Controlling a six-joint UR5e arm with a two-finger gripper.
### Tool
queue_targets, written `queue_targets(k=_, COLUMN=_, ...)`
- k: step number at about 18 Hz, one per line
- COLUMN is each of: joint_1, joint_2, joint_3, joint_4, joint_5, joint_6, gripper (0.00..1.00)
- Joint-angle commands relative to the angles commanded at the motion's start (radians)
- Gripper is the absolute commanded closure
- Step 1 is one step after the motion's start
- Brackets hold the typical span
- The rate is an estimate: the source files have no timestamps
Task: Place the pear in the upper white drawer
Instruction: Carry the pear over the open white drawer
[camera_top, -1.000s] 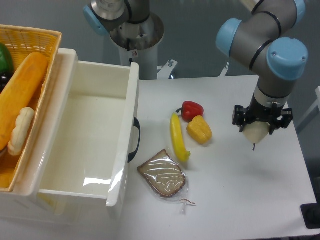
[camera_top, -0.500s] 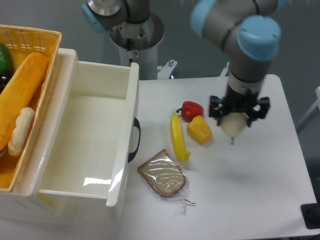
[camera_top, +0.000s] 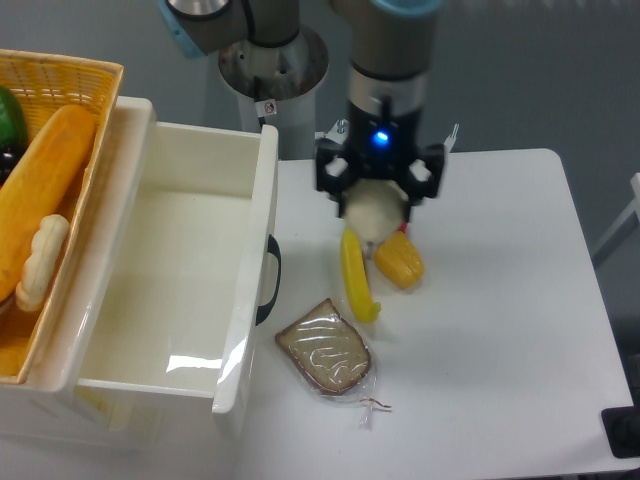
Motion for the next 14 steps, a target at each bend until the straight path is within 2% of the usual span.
queue_targets(k=9, joint_1=-0.140, joint_2=-0.008, joint_3=-0.031, joint_4=0.015, joint_5=-0.040, joint_6=0.017, gripper=0.86)
queue_targets(k=14, joint_1=-0.193, joint_2=-0.024, joint_3=-0.040, joint_4=0.015, joint_5=-0.051, joint_6=0.081, gripper=0.85)
